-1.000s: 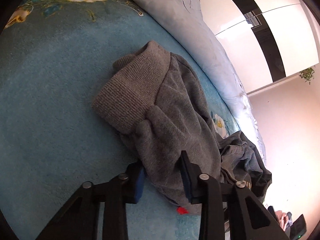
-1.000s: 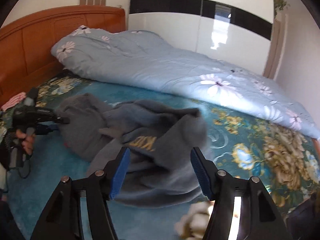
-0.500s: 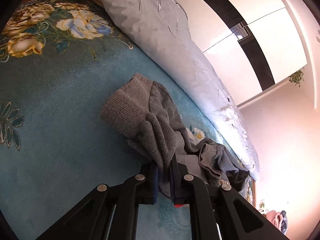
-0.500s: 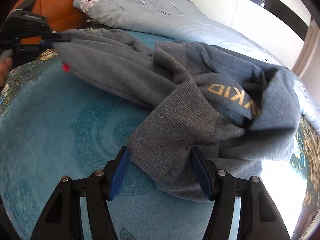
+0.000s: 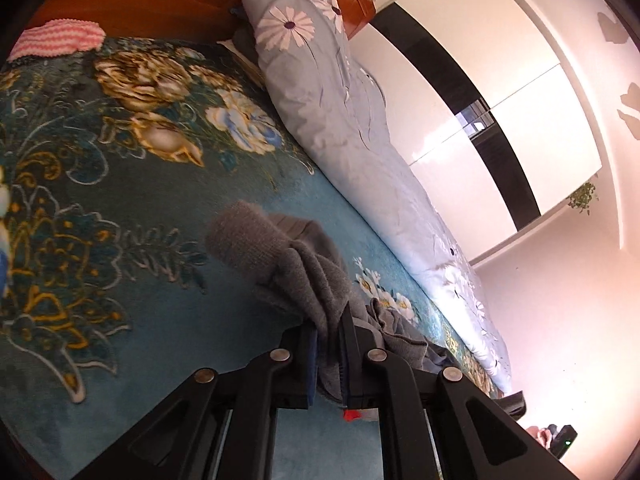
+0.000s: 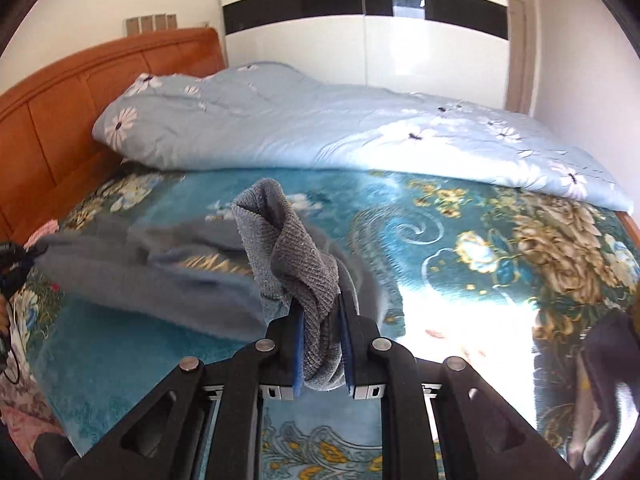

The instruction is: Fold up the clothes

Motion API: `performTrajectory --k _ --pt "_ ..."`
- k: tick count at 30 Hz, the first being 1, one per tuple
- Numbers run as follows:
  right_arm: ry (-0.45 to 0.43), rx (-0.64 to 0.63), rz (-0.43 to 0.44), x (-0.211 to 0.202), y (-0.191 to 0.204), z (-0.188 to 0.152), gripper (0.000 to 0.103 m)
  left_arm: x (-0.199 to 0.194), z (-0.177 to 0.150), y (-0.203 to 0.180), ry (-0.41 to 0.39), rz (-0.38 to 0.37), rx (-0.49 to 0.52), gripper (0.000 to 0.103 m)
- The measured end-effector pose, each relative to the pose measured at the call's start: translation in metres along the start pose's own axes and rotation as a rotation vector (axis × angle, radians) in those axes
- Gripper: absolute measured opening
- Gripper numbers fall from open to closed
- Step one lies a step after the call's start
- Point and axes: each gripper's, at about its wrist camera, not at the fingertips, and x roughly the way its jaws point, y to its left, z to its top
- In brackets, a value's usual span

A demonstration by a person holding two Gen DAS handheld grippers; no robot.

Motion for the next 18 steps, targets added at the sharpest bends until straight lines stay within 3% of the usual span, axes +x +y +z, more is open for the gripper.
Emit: performTrajectory --k 6,10,14,18 --pt "-0.1 0.093 -0.058 -0.053 -0.035 0.01 0.016 -0.067 0.006 0.01 -0.106 -0.033 -0.008 0.009" --pt "-0.128 0.095 -0.109 -0.065 -0.048 0.018 0.016 -0.096 0.023 0.02 -0.177 -0.019 -0.029 0.009" --pt "-0.067 0.108 -0.14 -0.02 -0.064 0.031 0.016 -0.08 0.032 0.034 -0.165 0.023 -0.028 0.009" --pt "0.071 0.101 -0.204 0.057 -0.074 0.022 0.016 -0.049 0.028 0.05 -0.118 0.065 -0.028 0.009"
